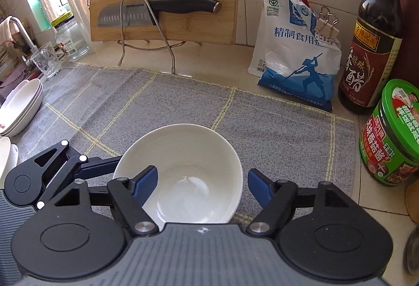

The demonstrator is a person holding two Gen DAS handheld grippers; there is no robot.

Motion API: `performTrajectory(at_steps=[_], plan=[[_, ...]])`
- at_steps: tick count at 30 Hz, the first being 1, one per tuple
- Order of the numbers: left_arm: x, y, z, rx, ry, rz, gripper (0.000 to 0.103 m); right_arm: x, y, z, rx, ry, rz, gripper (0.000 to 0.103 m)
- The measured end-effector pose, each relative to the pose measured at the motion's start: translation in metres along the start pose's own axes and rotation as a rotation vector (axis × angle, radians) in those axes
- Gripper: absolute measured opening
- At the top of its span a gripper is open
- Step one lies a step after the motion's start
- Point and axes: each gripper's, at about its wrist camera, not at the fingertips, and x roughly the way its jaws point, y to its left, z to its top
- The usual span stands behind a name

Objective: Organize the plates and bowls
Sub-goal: 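Lift the pink-print bowl with the right tool and carry it toward the bowl stack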

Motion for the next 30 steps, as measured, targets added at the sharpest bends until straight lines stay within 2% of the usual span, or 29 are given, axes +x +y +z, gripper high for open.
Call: performTrajectory(at_steps=[9,15,24,30], plan=[[-0.001,0.003,0.001,-0.022,-0.012,-0.035,0.088,0.004,-0.001,0.002,0.002,0.012,0.024,0.071],[-0.001,0.007,0.002,-0.040,-0.009,-0.048,0.086,0.005,-0.001,0.003,0.007,0.017,0.028,0.070],[-0.004,0.007,0.002,-0.016,0.014,-0.046,0.086,-0.002,0.004,0.004,0.007,0.020,0.032,0.071],[-0.022,0.014,0.003,0.004,0.025,-0.050,0.086,-0.014,0.017,0.002,0.011,0.017,0.053,0.071]])
